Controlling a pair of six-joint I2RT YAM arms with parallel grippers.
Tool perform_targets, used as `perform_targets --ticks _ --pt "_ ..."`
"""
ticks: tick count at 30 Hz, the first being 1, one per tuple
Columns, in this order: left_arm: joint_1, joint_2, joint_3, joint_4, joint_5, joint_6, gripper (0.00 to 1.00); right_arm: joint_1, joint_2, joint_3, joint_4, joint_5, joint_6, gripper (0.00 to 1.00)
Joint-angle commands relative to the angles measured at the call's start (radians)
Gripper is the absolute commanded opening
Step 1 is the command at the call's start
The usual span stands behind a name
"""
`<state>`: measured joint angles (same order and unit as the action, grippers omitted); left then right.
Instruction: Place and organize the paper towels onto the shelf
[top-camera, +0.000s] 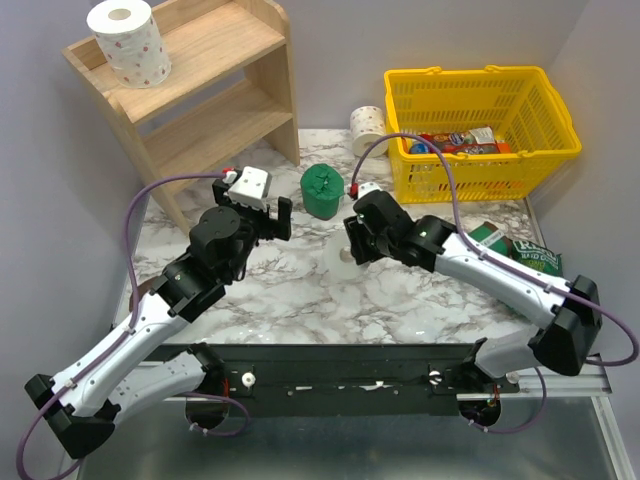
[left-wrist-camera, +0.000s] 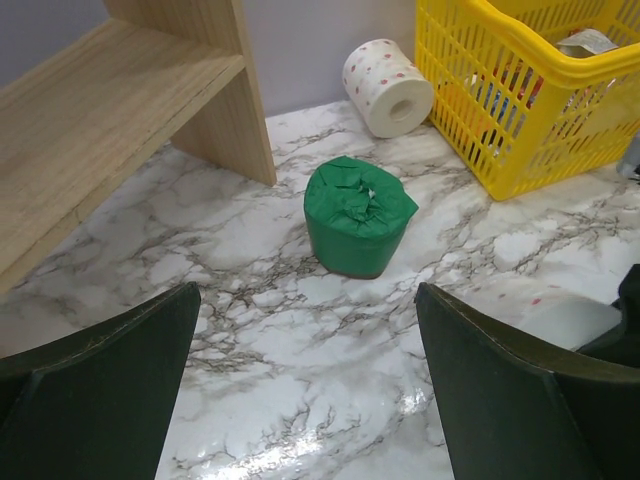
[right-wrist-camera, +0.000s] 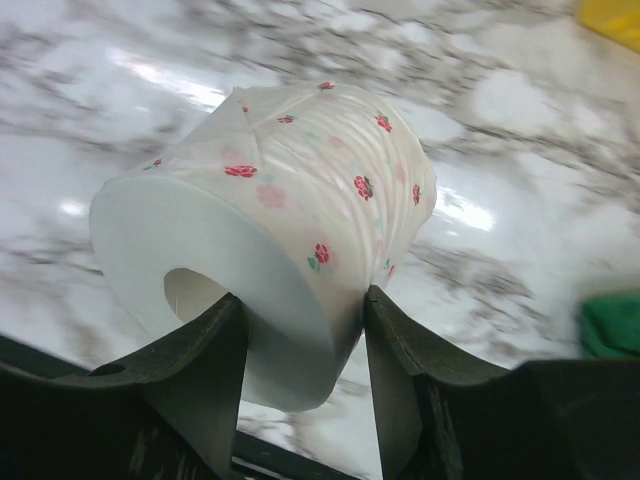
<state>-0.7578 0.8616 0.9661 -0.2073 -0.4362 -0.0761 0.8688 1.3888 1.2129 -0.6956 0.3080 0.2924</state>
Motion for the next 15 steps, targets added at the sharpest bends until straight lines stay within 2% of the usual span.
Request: perform_targets --ticks 1,9,15 --pt "-0.006 -0.051 -0.010 -0.038 -0.056 -0.054 0.99 0.004 0.110 0.049 0.148 -0.227 0.169 0.46" --pt "-0.006 -0.110 -0.046 -0.224 0.007 -0.166 0.99 0.004 0.237 0.112 0.191 -0.150 0.221 0.49" --pt "-0.006 -0.067 -0.055 -0.290 0.028 -0.203 0.99 0.004 0.253 0.128 0.206 -0.126 0.235 0.70"
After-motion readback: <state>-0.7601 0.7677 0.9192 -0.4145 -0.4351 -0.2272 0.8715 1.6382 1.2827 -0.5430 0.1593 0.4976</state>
